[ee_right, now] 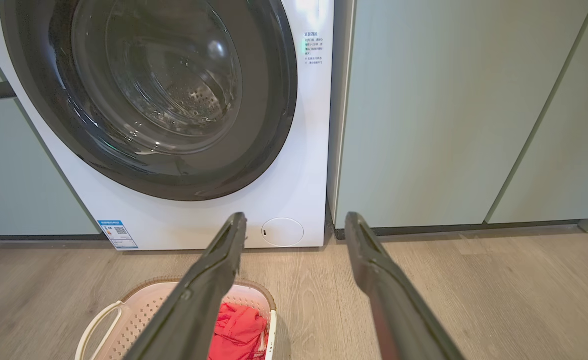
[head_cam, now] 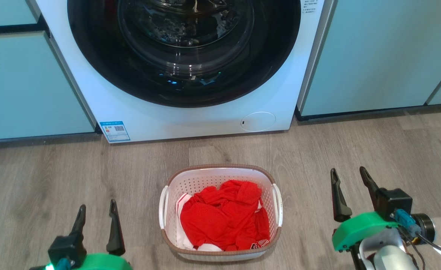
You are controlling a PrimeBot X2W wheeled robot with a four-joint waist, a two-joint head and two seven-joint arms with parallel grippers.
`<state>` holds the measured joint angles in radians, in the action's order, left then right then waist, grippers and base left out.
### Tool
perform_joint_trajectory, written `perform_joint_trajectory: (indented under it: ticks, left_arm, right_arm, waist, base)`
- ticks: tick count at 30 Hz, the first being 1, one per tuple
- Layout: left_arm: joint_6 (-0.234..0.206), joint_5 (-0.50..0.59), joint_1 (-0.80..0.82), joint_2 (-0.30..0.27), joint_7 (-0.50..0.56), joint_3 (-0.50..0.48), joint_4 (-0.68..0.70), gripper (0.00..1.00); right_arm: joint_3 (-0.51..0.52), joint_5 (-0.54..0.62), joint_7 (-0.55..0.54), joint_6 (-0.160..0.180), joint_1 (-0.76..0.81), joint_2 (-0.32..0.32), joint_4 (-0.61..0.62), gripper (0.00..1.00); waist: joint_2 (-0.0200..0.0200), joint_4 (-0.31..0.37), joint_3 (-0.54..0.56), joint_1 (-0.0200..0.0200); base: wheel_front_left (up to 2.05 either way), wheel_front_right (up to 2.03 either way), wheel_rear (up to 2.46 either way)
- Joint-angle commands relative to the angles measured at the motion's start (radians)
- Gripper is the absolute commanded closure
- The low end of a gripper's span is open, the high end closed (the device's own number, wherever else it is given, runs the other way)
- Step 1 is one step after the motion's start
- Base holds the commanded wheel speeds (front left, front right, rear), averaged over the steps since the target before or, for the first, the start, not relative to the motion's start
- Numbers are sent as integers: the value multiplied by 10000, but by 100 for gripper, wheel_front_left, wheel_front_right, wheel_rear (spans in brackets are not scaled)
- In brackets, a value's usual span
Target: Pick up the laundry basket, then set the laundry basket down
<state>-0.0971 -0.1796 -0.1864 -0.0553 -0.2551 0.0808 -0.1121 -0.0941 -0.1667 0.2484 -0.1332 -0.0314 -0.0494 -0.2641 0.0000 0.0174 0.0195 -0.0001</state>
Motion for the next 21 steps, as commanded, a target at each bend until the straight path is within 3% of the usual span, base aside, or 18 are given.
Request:
perform_joint_trajectory:
  ticks: [1, 2, 6, 21]
  left_arm:
    - [-34, -17, 413, 50, -66, -397, 285, 0]
    - [4, -3, 1, 0, 2, -1, -2, 100]
    - [0, 0, -103, 12, 4, 69, -713, 100]
    - [272, -1738, 261, -10, 414, -135, -794, 100]
  right_arm:
    - [-164, 0, 134, 25, -166, -8, 315, 0]
    - [2, -5, 0, 0, 2, 0, -2, 100]
    - [-48, 0, -19, 0, 237, 40, -683, 100]
    - [93, -1818, -357, 3, 128, -47, -566, 100]
  waist:
    - [0, -1, -3, 1]
    - [0, -2, -5, 1]
    - [0, -2, -10, 1]
    - [0, -23, -36, 1]
  base:
    - [0, 0, 0]
    - [0, 0, 0]
    - [0, 0, 0]
    - [0, 0, 0]
